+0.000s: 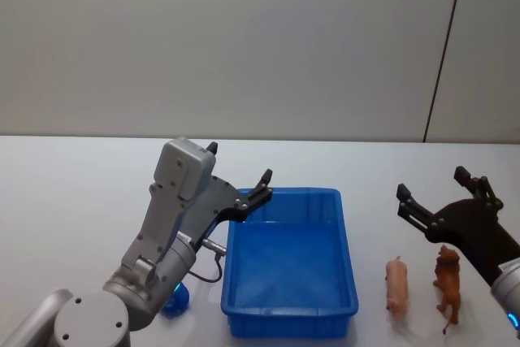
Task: Pick up the two dolls from the table and place them into the box.
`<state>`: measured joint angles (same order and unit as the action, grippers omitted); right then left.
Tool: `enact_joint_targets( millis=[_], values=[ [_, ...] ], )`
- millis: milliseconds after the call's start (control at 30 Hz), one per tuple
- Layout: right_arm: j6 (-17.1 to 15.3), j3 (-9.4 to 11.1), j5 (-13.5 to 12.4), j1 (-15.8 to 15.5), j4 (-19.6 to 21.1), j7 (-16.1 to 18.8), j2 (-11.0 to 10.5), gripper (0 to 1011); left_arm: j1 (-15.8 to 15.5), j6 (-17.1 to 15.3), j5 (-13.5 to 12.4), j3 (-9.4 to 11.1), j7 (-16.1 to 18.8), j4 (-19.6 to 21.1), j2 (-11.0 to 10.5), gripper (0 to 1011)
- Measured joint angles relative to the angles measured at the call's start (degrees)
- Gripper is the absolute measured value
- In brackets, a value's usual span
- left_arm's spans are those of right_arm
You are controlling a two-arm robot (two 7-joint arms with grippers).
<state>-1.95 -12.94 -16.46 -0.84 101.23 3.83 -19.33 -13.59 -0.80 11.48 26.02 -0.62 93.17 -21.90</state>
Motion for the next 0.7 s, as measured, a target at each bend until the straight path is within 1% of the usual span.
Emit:
enact_joint_targets(
  millis=[700],
  values=[
    [0.0, 0.0, 0.0, 0.0, 0.0, 0.0, 0.0, 1001, 0.0, 0.0, 0.0, 0.0, 0.0, 0.0, 0.0, 1001]
  ],
)
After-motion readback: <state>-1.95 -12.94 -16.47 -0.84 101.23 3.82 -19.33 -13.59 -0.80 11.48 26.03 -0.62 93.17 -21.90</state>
